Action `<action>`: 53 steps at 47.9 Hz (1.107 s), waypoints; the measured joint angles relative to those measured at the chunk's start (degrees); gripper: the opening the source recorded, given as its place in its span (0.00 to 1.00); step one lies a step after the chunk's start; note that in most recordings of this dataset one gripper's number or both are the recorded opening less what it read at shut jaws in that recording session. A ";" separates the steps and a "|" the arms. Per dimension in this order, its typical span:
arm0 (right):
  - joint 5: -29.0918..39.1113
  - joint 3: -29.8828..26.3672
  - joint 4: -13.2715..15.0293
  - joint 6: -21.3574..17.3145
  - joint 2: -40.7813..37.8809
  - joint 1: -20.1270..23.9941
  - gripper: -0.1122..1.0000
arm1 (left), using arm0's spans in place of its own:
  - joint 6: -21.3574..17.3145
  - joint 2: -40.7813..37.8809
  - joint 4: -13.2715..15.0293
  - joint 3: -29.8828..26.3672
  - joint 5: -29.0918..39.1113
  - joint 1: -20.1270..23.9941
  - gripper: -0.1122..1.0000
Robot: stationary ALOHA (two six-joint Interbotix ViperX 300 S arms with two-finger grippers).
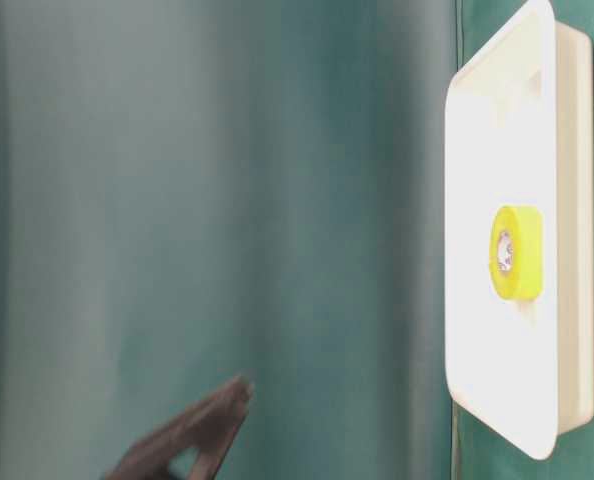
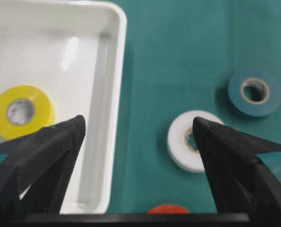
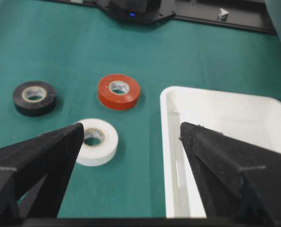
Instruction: Pick up the tape from a random location and place it into the white case.
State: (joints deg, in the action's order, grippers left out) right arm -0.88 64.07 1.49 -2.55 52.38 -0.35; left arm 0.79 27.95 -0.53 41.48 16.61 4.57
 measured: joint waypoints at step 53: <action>3.25 0.00 1.05 -0.26 0.09 -0.18 0.92 | -0.09 27.60 0.00 17.58 3.16 0.00 0.98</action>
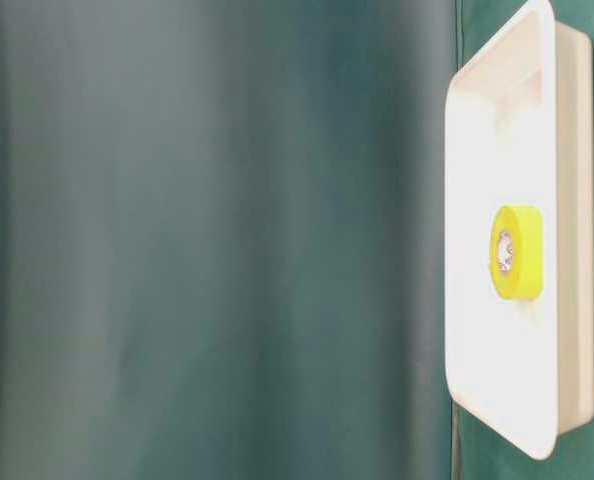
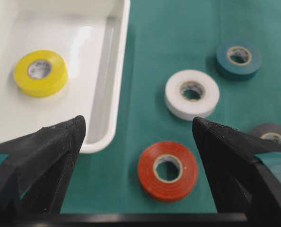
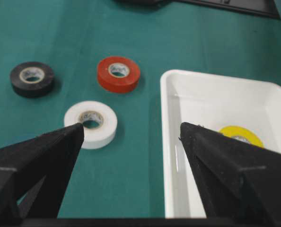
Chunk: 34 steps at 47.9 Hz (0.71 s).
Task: Pick up the tape from a random location and place it into the white case.
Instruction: 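Move the right gripper toward the teal tape roll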
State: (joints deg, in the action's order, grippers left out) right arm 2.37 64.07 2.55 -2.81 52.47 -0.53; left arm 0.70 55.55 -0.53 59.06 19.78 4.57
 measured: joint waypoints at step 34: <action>2.81 0.00 -1.05 -0.18 -0.26 11.95 0.92 | 0.00 0.00 0.09 0.00 -0.09 0.00 0.98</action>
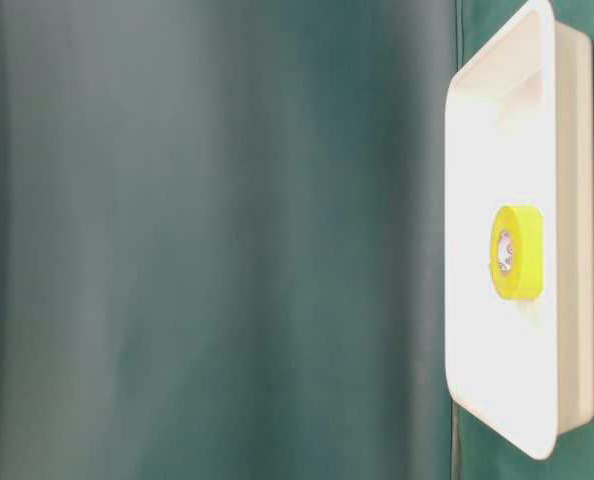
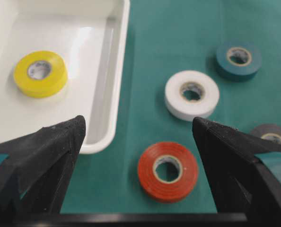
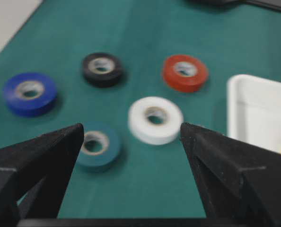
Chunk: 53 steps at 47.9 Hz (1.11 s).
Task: Pick up the tape from a random location and place it into the white case.
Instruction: 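Move the right gripper toward the teal tape roll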
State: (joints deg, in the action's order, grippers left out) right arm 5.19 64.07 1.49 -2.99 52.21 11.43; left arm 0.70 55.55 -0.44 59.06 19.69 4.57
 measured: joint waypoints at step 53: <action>-4.13 -4.04 0.00 0.00 -12.83 6.15 0.92 | 0.00 0.00 0.18 0.00 0.00 -0.09 0.98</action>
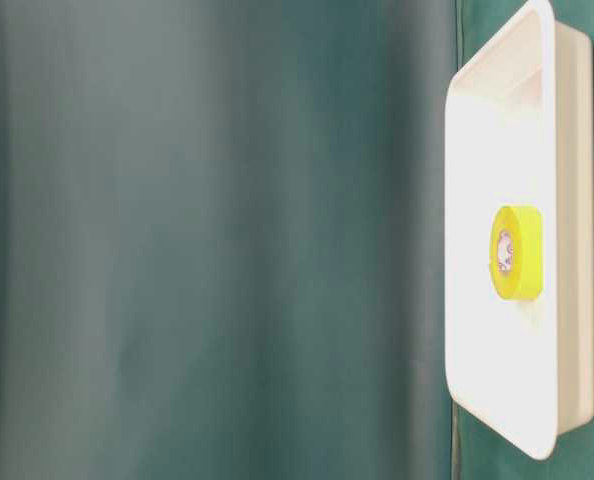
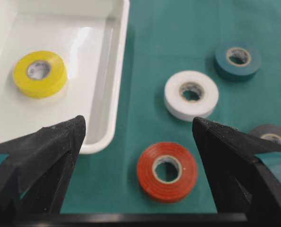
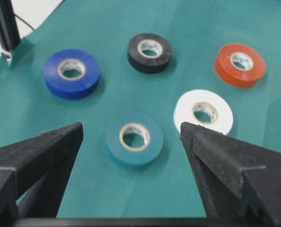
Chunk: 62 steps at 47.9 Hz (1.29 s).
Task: Pick up the tape from a random location and place it into the white case.
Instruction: 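Move the right gripper toward the teal tape roll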
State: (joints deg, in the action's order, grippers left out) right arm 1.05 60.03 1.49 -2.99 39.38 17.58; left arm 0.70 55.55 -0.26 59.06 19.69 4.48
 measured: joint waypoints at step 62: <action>-3.08 -18.19 -0.18 -1.67 -26.81 0.09 0.92 | 0.26 -0.35 0.00 0.00 -0.35 -1.41 0.98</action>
State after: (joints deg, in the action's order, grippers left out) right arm -2.02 41.84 1.32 -4.66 12.57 17.67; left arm 0.97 55.20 -0.26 59.06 19.34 3.08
